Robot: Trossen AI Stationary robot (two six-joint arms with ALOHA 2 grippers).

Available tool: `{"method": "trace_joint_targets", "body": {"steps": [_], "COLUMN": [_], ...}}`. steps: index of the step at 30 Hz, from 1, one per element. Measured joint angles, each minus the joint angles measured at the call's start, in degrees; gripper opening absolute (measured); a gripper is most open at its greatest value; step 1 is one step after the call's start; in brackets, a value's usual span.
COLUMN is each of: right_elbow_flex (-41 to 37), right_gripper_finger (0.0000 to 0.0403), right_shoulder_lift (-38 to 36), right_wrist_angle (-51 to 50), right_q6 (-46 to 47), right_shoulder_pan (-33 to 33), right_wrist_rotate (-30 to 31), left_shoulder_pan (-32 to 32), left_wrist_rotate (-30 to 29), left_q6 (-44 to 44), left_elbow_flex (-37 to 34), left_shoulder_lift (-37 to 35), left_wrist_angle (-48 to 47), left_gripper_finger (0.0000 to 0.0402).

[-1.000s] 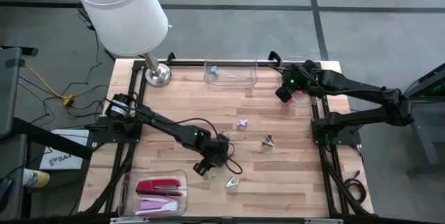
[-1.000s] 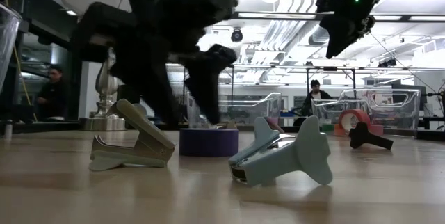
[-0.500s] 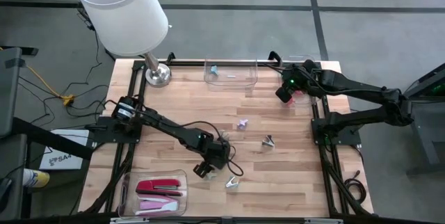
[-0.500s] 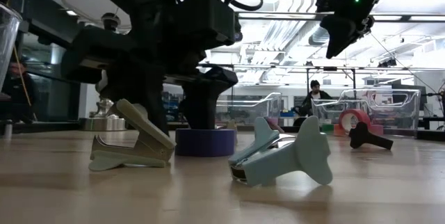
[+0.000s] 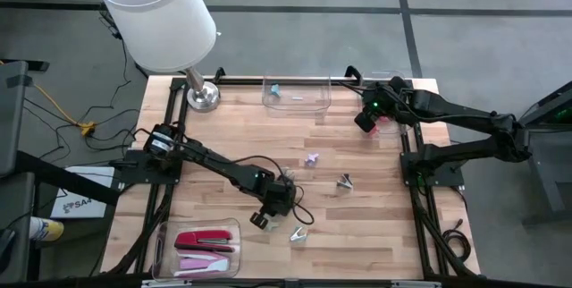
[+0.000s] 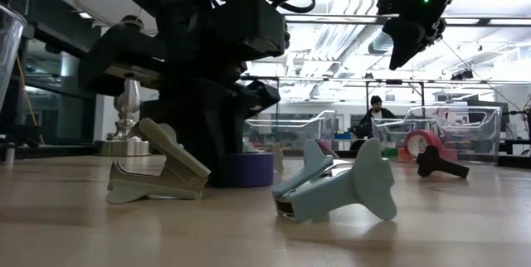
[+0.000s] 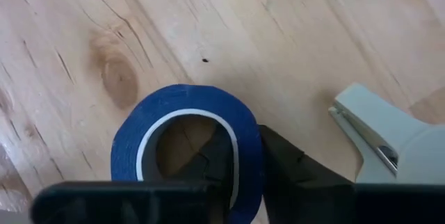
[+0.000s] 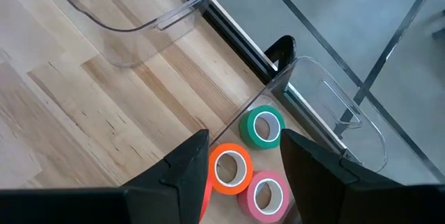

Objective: Pick and place Stapler, Stapler remover, tape
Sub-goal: Put the purple tape into the top right transparent bin

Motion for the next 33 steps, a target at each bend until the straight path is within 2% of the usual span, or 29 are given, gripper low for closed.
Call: {"method": "trace_joint_targets", "body": {"steps": [9,13,17,33], "right_elbow_flex": [0.0,0.0,0.0,0.0], "right_gripper_finger": [0.0170,0.0170,0.0170,0.0169], "right_shoulder_lift": [0.0,0.0,0.0,0.0], "right_wrist_angle": [0.0,0.0,0.0,3.4], "right_q6": [0.0,-1.2,-1.5,-9.0], "right_shoulder_pan": [0.0,0.0,0.0,0.0], "right_wrist_rotate": [0.0,-0.2,-1.8,-9.7], "left_shoulder_pan": [0.0,0.0,1.1,11.5], "left_wrist_rotate": [-0.7,-4.4,-7.3,-7.6], "left_q6": [-2.8,-3.0,-3.0,-1.3], "left_elbow_flex": [1.3,2.9,5.9,22.3], "left_shoulder_lift": [0.2,-0.1,-0.4,-0.5], "left_wrist_angle": [-1.7,-3.9,-8.8,-14.2], "left_gripper_finger": [0.0039,0.0039,0.0039,0.0039]}}
